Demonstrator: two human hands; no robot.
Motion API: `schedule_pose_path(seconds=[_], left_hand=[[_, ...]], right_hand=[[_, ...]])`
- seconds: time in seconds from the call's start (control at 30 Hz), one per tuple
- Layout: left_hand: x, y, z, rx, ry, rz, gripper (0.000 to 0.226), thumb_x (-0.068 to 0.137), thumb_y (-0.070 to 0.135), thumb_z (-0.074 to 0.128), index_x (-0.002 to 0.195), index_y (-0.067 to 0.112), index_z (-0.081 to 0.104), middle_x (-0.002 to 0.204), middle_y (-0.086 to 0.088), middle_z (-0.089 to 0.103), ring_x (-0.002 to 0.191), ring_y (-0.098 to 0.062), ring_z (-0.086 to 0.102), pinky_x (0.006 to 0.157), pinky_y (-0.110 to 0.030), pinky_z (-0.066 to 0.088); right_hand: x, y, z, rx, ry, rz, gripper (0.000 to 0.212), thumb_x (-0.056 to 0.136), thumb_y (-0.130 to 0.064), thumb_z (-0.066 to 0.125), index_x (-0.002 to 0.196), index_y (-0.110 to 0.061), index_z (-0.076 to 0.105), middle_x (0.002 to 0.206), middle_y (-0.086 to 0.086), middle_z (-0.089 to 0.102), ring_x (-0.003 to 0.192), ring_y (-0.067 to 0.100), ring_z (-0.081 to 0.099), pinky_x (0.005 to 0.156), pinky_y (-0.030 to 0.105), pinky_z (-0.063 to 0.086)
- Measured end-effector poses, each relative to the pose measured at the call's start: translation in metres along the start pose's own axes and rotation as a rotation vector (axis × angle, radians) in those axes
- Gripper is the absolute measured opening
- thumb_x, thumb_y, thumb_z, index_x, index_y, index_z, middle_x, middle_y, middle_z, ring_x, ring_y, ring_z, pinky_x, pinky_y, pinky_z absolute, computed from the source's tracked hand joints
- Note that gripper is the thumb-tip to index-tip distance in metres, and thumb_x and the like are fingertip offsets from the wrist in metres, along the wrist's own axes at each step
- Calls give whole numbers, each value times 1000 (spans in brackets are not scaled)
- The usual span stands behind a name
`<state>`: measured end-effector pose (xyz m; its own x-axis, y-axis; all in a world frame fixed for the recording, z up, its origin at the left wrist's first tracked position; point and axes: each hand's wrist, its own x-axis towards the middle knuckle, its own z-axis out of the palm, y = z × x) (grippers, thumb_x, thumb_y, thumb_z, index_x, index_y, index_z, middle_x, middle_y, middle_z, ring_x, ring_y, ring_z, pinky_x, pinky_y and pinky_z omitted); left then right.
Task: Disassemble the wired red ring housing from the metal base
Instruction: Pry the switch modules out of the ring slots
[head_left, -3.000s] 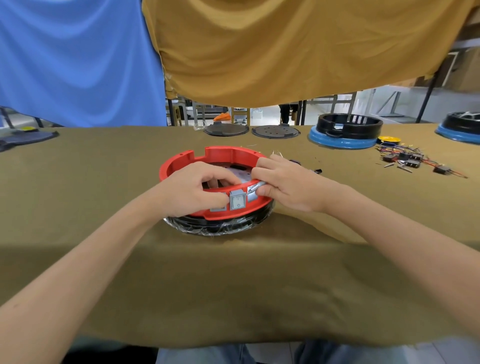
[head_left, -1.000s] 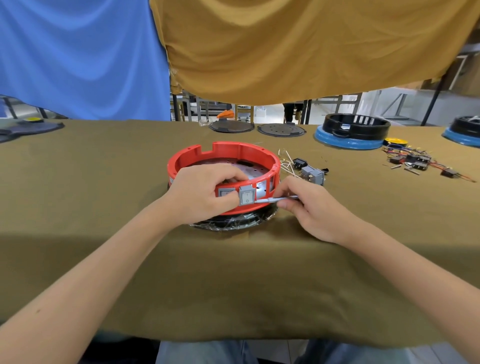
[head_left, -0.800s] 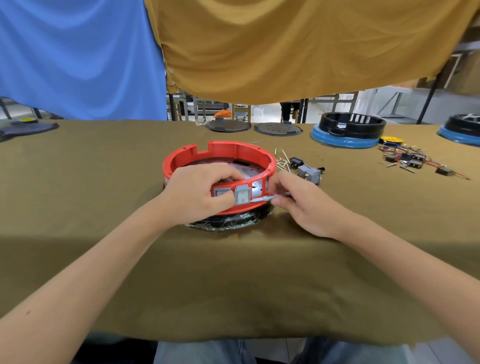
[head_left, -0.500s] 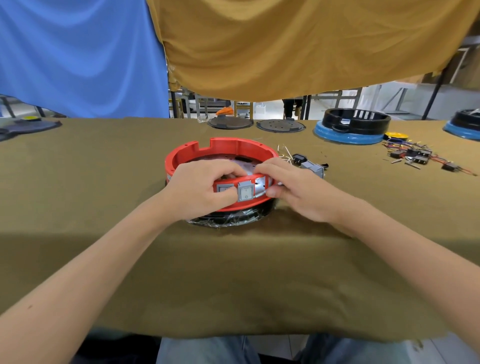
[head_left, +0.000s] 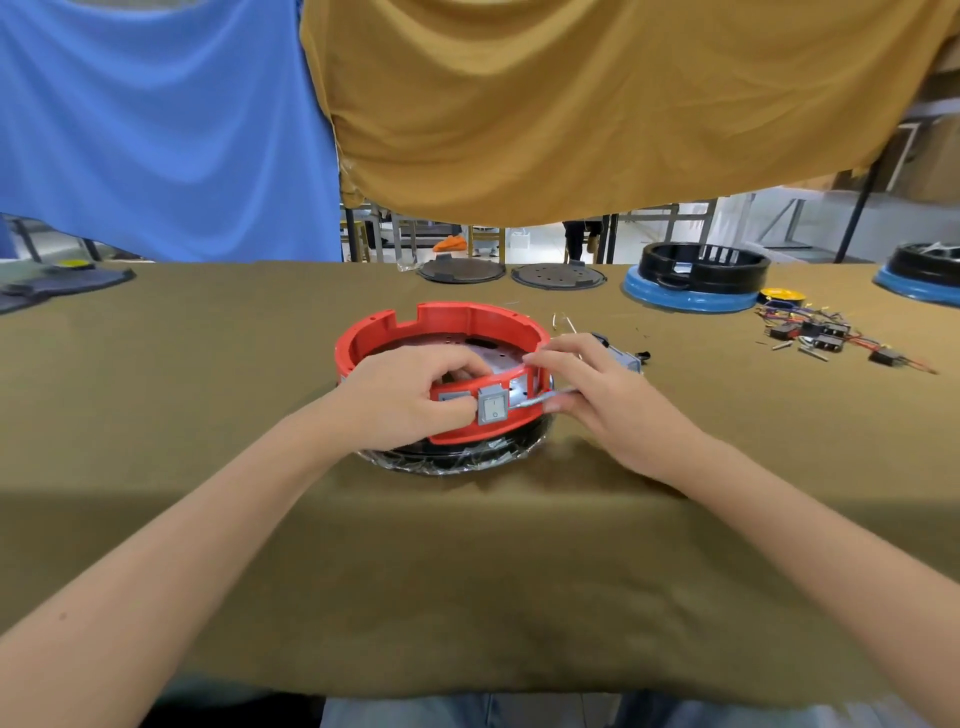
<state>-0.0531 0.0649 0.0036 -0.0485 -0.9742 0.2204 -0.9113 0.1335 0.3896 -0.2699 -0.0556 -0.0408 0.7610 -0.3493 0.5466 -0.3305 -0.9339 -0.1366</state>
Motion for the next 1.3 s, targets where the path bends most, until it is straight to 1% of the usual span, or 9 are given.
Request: schedule_pose_path(seconds=[0.1,0.23,0.33,0.47,0.57,0.8,1.07,1.2,1.3], left_hand=[[6,9,-1,-12,-33,-48,31,86,36,58,116,30,62,101,16,67,91,-7,64,81,-37,54],[22,27,5,124,11,-138,25,90,35,59,104,15,63,98,2,68,90,-21,63,83,-43,51],[31,35,7,123,31,-178,33,90,40,62,102,9,63,99,-6,68,92,-22,63,86,-45,51],[29,30,-10,-3,-200,-160,40,87,31,66,125,20,59,118,5,66,105,-13,62,95,-34,51],[23,24,-17,-49,-239,-105,25,89,24,66,114,24,68,106,6,72,99,-14,67,95,-41,53],[33,28,0,1,-118,-110,35,89,31,63,108,1,66,88,-11,62,78,-25,56,78,-41,48],[34,30,5,23,-71,-120,29,91,32,62,104,7,70,108,-17,69,101,-34,63,90,-50,49],[35,30,7,40,-63,-122,33,92,33,60,97,2,68,98,-21,68,75,-32,55,72,-41,47],[35,30,7,22,-45,-131,32,92,32,60,96,2,67,96,-21,68,73,-30,52,74,-43,49]], right_hand=[[-12,-6,1,-102,230,54,23,97,-18,60,114,-3,66,102,10,61,73,27,61,59,45,54],[-19,-13,-1,-20,295,246,18,99,-20,59,94,-6,69,79,3,64,70,24,59,66,37,48],[-22,-22,-3,225,247,370,12,100,-19,57,97,-13,67,79,2,66,74,22,60,69,32,46],[-27,-30,-2,391,164,454,11,100,-17,55,101,-26,62,82,-10,63,70,5,57,63,15,43],[-33,-37,3,439,150,502,13,99,-16,55,104,-25,62,81,-11,60,58,-4,51,58,5,38],[-25,-51,9,425,169,546,9,100,-19,54,101,-23,61,79,-6,61,52,-1,49,49,13,36],[-6,-72,19,426,144,742,9,104,-19,42,104,-14,50,88,-2,58,72,10,52,54,23,36],[13,-85,28,508,83,887,4,101,-9,39,103,-9,36,81,-2,43,63,10,39,45,17,29],[24,-92,34,714,137,1003,9,100,-8,38,99,-13,31,82,-1,40,65,11,37,50,25,30]])
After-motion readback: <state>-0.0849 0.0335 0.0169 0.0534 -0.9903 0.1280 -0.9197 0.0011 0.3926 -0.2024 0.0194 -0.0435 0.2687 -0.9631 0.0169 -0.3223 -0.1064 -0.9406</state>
